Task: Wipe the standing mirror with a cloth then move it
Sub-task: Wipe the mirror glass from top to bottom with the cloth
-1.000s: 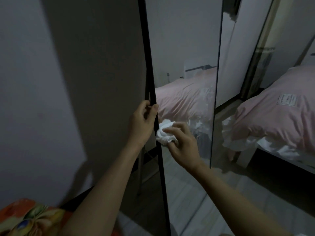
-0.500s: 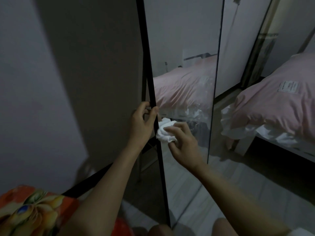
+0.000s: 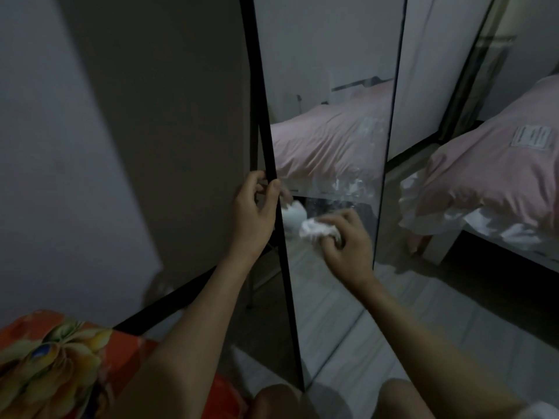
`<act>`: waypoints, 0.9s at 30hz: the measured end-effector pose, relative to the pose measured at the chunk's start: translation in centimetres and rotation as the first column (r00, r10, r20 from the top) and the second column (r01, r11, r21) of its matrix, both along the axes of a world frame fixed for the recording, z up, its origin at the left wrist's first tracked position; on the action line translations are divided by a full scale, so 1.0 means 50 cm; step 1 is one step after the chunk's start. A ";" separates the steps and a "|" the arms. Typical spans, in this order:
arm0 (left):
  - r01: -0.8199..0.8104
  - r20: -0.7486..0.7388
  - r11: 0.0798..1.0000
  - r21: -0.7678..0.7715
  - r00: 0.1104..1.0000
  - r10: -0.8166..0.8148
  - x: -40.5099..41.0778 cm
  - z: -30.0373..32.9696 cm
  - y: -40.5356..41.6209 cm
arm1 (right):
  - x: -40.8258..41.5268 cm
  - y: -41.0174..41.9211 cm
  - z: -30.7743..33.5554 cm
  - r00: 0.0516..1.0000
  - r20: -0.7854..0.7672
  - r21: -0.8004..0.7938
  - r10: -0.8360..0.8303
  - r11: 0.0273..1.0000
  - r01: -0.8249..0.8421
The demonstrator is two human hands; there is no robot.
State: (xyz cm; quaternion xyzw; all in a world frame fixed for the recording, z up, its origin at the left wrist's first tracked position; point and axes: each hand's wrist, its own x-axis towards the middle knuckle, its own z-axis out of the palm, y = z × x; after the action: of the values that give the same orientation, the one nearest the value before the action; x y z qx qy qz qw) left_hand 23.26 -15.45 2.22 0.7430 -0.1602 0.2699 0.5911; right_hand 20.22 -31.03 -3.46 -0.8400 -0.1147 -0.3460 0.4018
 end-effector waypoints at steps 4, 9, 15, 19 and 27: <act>-0.012 -0.001 1.000 0.029 1.000 0.012 0.002 -0.005 -0.001 | 0.063 0.002 0.097 0.990 0.114 0.126 -0.086 0.989 0.071; -0.019 -0.015 0.999 0.028 1.000 0.019 -0.001 -0.007 -0.003 | 0.100 0.008 0.133 0.992 0.123 0.171 -0.025 0.985 0.004; -0.060 -0.006 0.998 -0.002 0.998 0.060 0.004 -0.013 0.002 | 0.048 0.007 -0.043 0.999 -0.025 0.007 0.042 0.999 -0.042; -0.067 -0.011 0.998 -0.003 0.998 0.067 0.001 -0.016 0.006 | 0.017 -0.015 -0.110 0.966 -0.251 -0.130 0.054 0.988 -0.089; -0.061 -0.034 0.998 -0.018 0.998 0.060 0.003 -0.011 0.001 | 0.032 -0.023 0.031 0.999 -0.043 0.052 0.011 0.999 -0.008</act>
State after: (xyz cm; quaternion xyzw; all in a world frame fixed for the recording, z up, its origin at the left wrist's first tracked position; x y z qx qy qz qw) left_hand 23.43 -15.42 1.65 0.7464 -0.1253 0.2769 0.5921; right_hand 21.81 -32.15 -1.92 -0.8362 -0.1010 -0.3286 0.4274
